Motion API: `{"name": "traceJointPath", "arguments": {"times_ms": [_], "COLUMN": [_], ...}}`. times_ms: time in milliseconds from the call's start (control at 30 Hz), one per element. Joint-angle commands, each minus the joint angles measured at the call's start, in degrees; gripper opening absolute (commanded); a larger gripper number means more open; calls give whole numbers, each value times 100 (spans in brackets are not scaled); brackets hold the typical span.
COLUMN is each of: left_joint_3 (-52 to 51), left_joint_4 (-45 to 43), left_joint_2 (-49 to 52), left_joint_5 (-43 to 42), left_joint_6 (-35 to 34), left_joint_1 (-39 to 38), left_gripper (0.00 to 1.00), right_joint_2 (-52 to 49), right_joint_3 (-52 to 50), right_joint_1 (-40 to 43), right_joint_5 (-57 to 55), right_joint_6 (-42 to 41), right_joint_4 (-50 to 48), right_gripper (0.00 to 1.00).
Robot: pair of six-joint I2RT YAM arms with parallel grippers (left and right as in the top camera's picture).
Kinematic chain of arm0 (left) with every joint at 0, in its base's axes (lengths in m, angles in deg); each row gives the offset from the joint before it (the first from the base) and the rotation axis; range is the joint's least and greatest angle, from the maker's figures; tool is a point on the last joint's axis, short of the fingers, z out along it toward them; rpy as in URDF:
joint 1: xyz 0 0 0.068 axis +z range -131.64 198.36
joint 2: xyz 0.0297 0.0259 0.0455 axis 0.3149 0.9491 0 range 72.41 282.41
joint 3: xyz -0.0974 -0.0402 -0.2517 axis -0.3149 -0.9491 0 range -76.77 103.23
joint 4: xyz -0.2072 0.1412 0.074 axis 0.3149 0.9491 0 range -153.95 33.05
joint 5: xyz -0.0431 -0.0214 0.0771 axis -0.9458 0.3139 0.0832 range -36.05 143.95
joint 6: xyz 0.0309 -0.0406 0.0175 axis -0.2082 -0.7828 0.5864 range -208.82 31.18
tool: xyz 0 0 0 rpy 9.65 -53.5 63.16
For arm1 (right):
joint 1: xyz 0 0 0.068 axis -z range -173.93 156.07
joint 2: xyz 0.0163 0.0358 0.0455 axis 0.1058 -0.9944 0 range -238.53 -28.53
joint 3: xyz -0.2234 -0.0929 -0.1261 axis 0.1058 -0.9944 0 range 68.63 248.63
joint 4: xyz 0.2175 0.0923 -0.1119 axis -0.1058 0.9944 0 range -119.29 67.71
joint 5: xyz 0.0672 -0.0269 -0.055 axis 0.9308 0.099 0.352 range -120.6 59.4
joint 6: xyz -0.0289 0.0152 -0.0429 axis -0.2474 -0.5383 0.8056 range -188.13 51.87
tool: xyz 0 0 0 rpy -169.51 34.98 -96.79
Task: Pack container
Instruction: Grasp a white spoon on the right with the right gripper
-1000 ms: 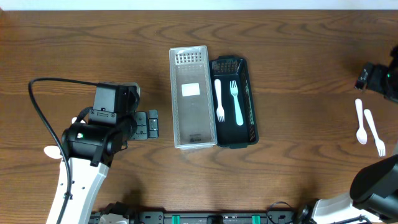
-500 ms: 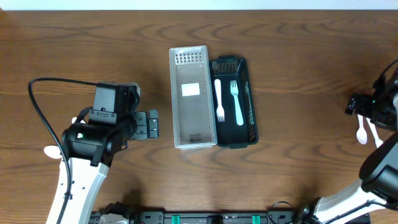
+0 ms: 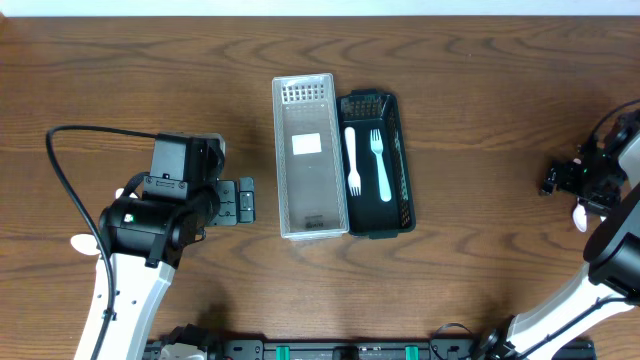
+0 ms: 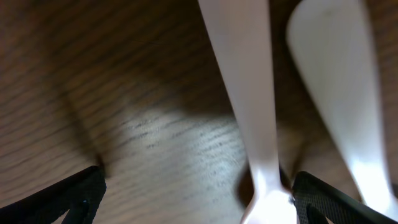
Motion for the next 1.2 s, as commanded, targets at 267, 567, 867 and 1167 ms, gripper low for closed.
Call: {"name": "traceJointPath", "arguments": {"times_ms": [267,567,867,1167], "left_joint_3": [50,50,50,50], "left_joint_4": [15,15,15,15], "left_joint_2": [22,22,22,22], "left_joint_5": [87,87,87,87], "left_joint_6": [9,9,9,9], "left_joint_1": [24,24,24,24], "left_gripper": [98,98,98,98], "right_joint_2": [-136,-136,-136,-136], "right_joint_3": [-17,-17,-17,-17], "right_joint_1": [63,42,42,42], "right_joint_5": [431,470,472,472], "right_joint_6": [87,83,81,79], "right_joint_4": [-46,-42,-26,-48], "right_gripper": [94,64,38,24]}}
